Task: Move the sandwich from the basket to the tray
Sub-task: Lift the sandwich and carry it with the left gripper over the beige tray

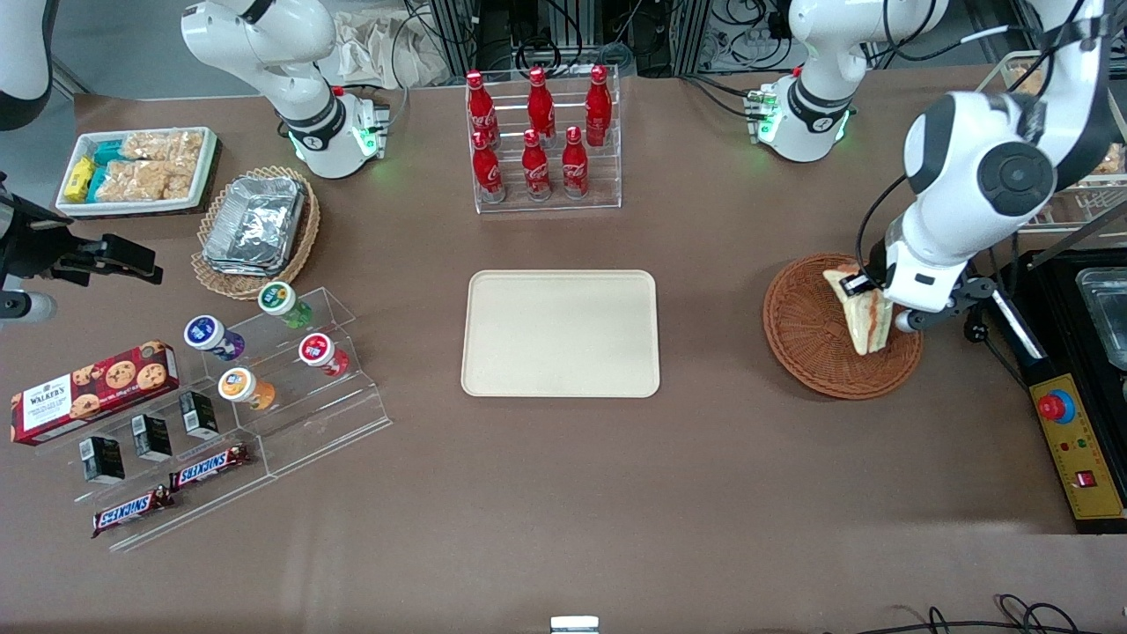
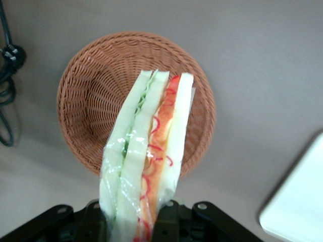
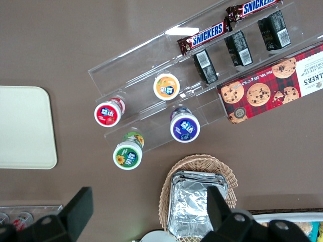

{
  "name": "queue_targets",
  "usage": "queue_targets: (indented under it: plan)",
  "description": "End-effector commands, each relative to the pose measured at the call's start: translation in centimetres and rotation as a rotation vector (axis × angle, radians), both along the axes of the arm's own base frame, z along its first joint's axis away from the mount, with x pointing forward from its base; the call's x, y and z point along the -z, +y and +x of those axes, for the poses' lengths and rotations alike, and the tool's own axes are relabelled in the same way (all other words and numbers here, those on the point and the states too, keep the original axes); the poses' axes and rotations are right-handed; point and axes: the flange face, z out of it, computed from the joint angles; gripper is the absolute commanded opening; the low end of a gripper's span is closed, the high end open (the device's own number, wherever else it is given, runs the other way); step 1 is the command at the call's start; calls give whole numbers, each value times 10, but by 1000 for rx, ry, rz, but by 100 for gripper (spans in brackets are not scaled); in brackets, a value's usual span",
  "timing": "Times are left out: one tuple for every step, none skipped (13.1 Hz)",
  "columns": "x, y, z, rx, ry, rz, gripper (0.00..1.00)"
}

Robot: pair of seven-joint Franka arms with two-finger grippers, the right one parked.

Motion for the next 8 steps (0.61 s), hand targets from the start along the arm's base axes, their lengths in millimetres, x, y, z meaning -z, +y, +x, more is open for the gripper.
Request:
queue_targets:
  plan:
    - [-50, -53, 11, 101, -5, -18, 0]
    - [-63, -79, 8, 137, -20, -26, 0]
    - [-66, -106, 7, 177, -19, -55, 0]
    - [-62, -138, 5, 203, -4, -88, 0]
    - [-56, -166, 1, 175, -9, -91, 0]
    - [-44, -192, 0, 151, -23, -108, 0]
    - [-34, -211, -1, 153, -48, -135, 0]
    - [-15, -231, 0, 171, -44, -166, 0]
